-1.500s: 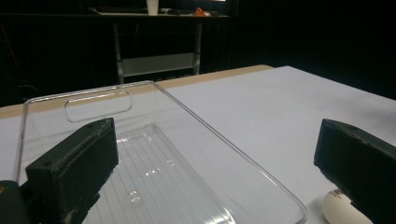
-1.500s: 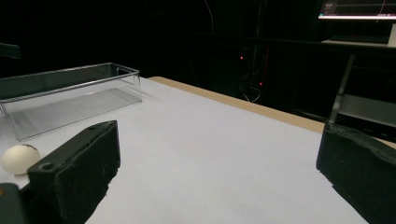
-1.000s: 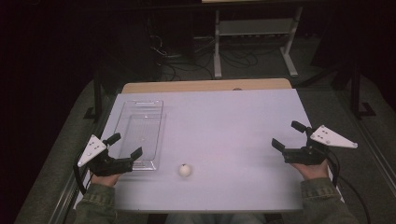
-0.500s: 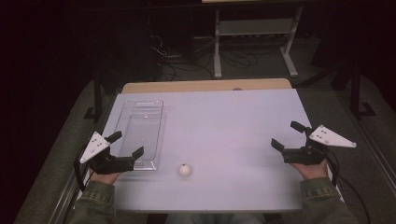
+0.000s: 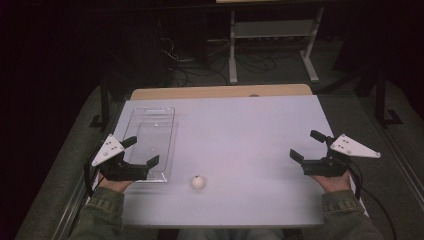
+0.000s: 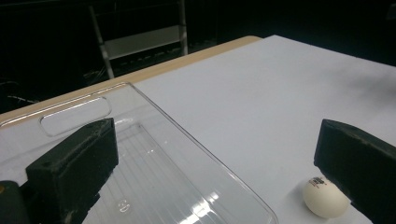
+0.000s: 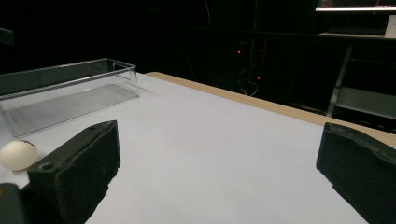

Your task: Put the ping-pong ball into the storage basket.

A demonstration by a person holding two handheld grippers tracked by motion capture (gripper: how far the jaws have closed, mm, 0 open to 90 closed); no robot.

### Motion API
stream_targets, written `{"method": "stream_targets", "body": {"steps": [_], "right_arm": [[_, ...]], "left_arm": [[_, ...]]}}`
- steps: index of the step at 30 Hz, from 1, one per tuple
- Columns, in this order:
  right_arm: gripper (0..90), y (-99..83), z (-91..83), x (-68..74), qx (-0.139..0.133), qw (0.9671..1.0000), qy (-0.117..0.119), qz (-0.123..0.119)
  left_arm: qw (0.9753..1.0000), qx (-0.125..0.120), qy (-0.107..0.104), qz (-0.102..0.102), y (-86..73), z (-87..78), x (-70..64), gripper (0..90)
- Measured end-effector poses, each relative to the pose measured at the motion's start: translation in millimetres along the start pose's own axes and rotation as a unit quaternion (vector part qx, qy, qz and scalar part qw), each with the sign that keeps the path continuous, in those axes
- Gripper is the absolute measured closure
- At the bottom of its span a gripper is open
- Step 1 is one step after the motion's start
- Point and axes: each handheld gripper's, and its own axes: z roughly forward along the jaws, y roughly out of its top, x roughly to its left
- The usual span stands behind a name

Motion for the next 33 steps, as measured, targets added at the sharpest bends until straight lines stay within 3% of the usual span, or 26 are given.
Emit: {"method": "stream_targets", "body": {"steps": [13,23,33], "right_arm": [[0.0,-0.3,0.5,0.5,0.004,1.0000,0.004,0.000],[0.0,-0.1,-0.2,0.2,0.002,1.0000,0.003,-0.001],[0.0,-0.1,-0.3,0.3,0.003,1.0000,0.004,-0.001]], "left_arm": [[0.9989,0.027,-0.021,0.031,18.2,8.3,-4.7,0.0],[0.9976,0.038,-0.053,0.024,28.3,12.4,-3.8,0.0],[0.9949,0.058,-0.071,0.044,38.0,18.6,-7.7,0.0]]}}
